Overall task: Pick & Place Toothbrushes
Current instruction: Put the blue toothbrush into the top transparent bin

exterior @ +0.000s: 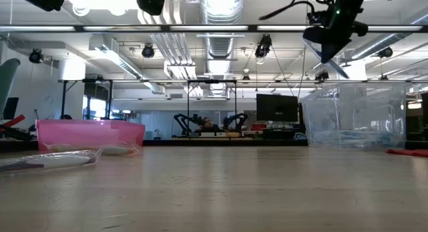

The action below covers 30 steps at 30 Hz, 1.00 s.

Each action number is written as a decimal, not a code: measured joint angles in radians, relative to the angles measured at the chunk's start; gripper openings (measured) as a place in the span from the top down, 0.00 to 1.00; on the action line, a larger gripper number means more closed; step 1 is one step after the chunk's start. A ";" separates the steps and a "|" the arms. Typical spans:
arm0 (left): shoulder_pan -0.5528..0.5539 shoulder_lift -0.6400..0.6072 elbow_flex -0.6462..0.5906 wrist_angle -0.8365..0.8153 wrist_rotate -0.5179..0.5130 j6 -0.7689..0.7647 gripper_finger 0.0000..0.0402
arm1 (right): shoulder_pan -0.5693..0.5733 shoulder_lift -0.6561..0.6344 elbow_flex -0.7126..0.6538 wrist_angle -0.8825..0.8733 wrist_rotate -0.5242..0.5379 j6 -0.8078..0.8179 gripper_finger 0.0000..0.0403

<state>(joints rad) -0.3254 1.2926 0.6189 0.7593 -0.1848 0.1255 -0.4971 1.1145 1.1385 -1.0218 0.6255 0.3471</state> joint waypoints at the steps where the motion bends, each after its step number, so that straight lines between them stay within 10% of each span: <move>1: 0.001 0.000 0.000 0.000 0.000 0.007 0.39 | -0.013 0.000 0.000 -0.014 -0.001 0.001 0.94; 16: 0.007 0.000 0.000 0.000 0.000 0.032 0.39 | -0.192 0.020 0.000 -0.117 -0.101 0.045 0.94; 30: 0.008 0.000 0.000 -0.009 0.000 0.032 0.39 | -0.202 0.292 -0.002 -0.253 -0.111 -0.008 0.94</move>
<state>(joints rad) -0.3176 1.2922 0.6186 0.7507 -0.1849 0.1574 -0.6991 1.4068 1.1362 -1.2745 0.5148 0.3391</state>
